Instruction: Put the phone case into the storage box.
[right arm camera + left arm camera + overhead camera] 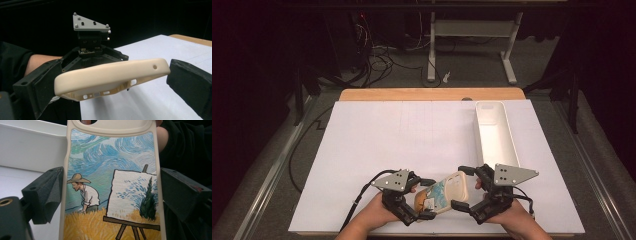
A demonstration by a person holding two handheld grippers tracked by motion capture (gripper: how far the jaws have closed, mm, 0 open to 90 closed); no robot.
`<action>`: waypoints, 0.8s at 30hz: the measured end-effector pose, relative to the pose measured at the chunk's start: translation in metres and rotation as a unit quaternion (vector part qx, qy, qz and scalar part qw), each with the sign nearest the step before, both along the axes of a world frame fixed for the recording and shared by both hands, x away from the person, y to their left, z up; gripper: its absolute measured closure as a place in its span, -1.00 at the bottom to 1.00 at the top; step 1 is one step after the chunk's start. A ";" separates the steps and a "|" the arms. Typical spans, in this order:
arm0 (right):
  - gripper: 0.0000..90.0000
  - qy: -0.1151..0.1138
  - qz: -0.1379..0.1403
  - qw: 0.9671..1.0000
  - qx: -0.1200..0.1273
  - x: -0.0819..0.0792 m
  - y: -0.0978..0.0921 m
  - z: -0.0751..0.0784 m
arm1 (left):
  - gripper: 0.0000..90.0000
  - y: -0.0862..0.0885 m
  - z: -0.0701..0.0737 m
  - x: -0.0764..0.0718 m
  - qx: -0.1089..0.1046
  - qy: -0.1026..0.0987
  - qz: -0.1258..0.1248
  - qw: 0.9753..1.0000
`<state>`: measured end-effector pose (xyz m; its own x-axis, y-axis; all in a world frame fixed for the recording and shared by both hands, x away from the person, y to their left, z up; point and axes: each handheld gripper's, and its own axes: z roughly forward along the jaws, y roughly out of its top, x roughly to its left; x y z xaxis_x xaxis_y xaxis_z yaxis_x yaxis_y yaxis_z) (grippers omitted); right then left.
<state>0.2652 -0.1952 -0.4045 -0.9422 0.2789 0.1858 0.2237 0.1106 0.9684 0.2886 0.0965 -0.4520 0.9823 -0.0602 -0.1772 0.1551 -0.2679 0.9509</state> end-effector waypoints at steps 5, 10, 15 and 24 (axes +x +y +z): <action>-0.93 0.002 0.003 1.000 0.005 0.001 -0.001 0.000 | -0.75 0.000 0.000 0.000 -0.003 -0.002 0.001 1.000; -0.87 0.000 0.005 1.000 0.008 0.000 -0.001 0.000 | -0.75 0.000 0.000 0.000 -0.003 0.002 0.000 1.000; -0.81 -0.003 0.005 1.000 0.010 0.000 -0.001 0.000 | -0.75 0.000 -0.001 0.001 -0.003 0.004 0.002 1.000; -0.78 -0.003 0.004 1.000 0.010 0.000 -0.001 0.000 | -0.75 -0.001 -0.002 0.001 -0.003 0.005 0.002 1.000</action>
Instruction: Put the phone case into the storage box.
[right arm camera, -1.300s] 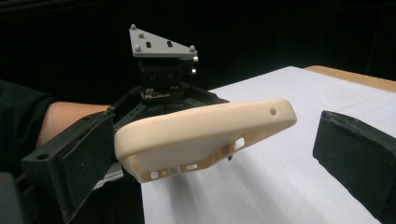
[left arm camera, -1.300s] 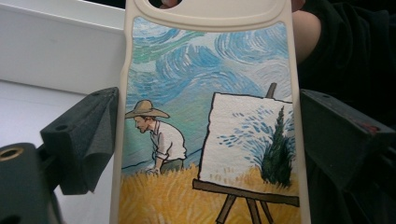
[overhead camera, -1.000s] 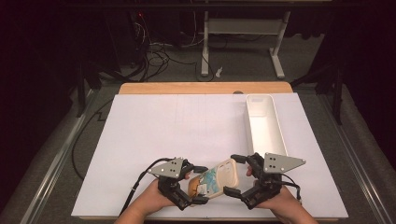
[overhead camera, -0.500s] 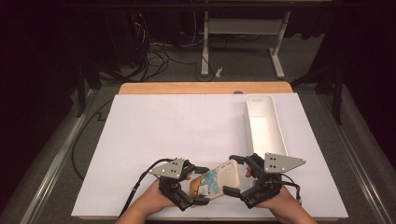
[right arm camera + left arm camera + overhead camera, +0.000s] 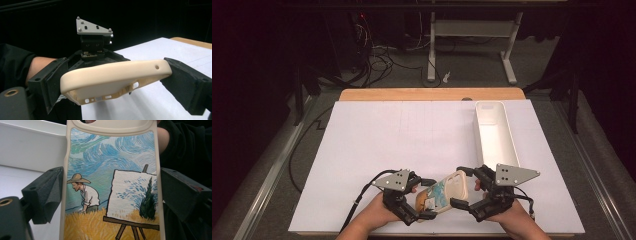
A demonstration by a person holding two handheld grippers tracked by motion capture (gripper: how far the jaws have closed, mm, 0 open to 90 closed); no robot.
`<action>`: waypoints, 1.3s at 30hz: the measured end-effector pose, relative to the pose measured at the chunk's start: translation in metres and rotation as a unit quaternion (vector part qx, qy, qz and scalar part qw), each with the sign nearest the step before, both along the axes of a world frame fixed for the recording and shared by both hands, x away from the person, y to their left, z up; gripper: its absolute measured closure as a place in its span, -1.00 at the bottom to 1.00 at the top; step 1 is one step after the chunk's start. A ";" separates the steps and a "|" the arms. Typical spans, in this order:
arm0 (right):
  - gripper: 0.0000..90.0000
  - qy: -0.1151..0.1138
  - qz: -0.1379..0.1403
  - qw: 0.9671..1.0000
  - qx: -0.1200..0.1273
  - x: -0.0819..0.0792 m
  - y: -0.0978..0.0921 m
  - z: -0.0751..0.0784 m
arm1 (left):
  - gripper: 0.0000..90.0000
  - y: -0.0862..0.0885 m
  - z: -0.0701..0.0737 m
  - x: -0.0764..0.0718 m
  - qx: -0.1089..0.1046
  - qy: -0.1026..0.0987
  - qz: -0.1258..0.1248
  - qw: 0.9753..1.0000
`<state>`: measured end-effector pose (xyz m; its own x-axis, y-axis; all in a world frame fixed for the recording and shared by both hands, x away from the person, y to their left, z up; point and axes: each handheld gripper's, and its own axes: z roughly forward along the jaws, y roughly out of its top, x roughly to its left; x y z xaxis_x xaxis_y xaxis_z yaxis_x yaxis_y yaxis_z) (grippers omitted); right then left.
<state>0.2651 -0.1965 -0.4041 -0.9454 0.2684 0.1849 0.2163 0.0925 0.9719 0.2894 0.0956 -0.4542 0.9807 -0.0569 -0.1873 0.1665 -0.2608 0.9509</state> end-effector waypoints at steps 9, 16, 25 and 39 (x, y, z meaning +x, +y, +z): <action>-0.76 0.005 -0.004 1.000 0.000 0.000 0.001 0.000 | -0.75 -0.002 -0.002 0.000 0.004 -0.001 0.003 1.000; -0.74 0.008 -0.005 1.000 -0.001 0.001 0.001 0.001 | -0.76 -0.002 -0.002 -0.001 0.006 -0.007 0.010 1.000; -0.74 0.012 -0.006 1.000 0.000 0.001 0.001 0.000 | -0.76 -0.003 -0.002 -0.002 0.008 -0.009 0.015 1.000; -0.72 0.012 -0.006 1.000 0.001 0.002 0.002 0.000 | -0.77 -0.006 -0.003 -0.004 0.014 -0.014 0.024 1.000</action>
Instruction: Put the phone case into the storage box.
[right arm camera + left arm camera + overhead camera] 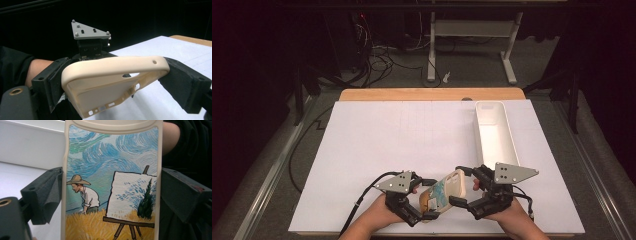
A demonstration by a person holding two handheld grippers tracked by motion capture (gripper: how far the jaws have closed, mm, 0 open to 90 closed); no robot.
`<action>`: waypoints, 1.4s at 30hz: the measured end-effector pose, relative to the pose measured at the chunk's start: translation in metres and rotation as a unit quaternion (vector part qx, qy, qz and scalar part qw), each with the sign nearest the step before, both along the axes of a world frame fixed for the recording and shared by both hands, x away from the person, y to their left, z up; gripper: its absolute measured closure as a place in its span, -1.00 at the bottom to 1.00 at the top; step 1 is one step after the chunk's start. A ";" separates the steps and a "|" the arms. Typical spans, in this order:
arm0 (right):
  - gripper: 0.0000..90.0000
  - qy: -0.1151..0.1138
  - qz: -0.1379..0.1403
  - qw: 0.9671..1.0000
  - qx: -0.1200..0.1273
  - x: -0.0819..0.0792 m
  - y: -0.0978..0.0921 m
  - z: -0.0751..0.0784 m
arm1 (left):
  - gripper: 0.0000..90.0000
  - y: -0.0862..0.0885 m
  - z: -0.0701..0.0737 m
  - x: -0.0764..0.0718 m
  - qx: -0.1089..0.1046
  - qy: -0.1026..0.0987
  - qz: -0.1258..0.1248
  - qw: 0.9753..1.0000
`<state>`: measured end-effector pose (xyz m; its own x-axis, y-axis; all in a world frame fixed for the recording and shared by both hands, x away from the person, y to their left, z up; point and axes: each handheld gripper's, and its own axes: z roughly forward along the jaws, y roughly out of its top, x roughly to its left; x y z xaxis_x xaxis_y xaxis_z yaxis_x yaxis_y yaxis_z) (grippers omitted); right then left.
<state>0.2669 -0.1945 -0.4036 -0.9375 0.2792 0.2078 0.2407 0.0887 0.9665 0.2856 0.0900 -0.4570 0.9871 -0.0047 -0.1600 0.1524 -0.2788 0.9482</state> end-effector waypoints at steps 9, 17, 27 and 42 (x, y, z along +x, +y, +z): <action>-0.72 -0.002 0.001 1.000 -0.001 0.000 0.001 0.000 | -0.77 -0.001 0.000 -0.001 0.002 0.000 0.003 1.000; -0.71 -0.004 -0.001 1.000 -0.001 0.000 0.001 0.000 | -0.80 -0.001 0.000 -0.002 0.002 -0.004 0.013 1.000; -0.71 -0.003 -0.008 1.000 -0.001 0.001 0.000 0.000 | -0.96 0.000 0.001 -0.001 0.002 0.001 0.030 1.000; -0.71 -0.009 -0.024 1.000 -0.003 0.001 -0.003 0.001 | -0.99 0.022 0.002 0.006 0.016 0.001 0.091 0.996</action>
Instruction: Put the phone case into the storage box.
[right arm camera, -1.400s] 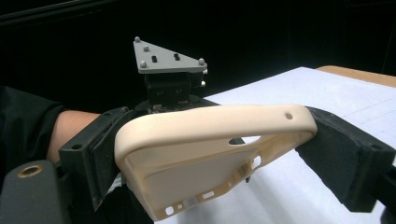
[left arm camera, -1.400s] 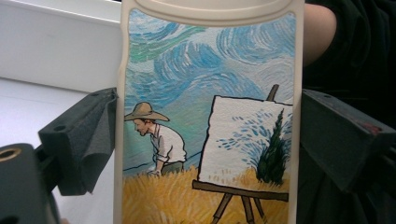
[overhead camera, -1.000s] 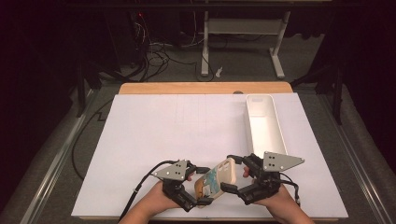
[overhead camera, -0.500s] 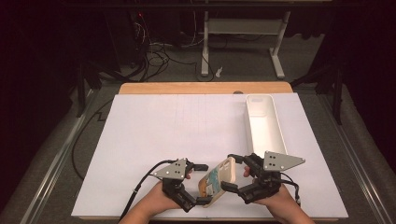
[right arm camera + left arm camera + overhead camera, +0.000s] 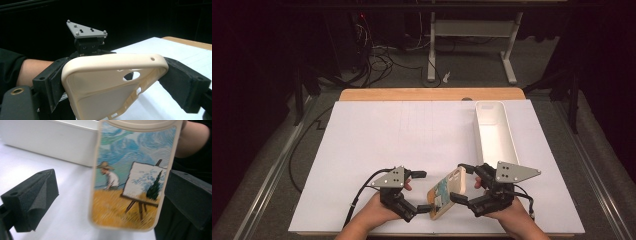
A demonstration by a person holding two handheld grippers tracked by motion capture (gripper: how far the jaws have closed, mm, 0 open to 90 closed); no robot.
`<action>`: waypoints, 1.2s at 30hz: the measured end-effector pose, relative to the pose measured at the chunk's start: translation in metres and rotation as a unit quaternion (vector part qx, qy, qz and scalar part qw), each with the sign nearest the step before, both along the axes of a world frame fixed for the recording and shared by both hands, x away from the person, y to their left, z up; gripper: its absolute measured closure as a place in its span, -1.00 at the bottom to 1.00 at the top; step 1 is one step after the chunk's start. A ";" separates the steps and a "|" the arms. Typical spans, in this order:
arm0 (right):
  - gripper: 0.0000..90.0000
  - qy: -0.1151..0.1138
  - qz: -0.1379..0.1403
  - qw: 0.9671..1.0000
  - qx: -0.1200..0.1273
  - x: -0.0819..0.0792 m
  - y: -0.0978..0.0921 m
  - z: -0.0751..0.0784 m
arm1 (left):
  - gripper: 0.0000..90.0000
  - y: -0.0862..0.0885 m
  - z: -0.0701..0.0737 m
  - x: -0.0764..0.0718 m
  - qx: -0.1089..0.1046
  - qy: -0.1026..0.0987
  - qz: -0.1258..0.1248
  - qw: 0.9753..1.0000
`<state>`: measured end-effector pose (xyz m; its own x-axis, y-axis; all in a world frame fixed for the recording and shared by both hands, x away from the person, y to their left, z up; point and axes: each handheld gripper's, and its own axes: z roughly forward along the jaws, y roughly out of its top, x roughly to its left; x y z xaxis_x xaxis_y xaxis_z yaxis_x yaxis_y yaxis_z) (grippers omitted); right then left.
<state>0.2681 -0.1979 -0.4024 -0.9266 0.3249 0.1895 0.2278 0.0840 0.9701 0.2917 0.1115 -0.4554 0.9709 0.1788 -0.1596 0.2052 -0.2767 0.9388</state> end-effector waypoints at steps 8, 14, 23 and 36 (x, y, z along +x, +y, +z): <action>-0.71 -0.007 -0.014 1.000 -0.006 0.001 -0.004 0.001 | -0.98 0.032 0.001 0.003 0.007 -0.005 0.068 0.998; -0.71 -0.015 -0.024 1.000 -0.008 0.002 -0.010 0.001 | -0.98 0.055 -0.001 0.001 0.022 -0.004 0.108 0.994; -0.71 -0.020 -0.037 0.999 -0.013 0.002 -0.015 0.003 | -0.98 0.090 -0.002 -0.009 0.041 -0.013 0.201 0.979; -0.71 -0.026 -0.053 0.998 -0.016 0.002 -0.021 0.005 | -0.99 0.109 -0.009 -0.017 0.065 -0.021 0.285 0.956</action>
<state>0.2705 -0.2186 -0.3978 -0.8948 0.4270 0.1305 0.1871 0.0933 0.9779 0.2746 0.2207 -0.4640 0.7144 0.6969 -0.0628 0.3208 -0.2465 0.9145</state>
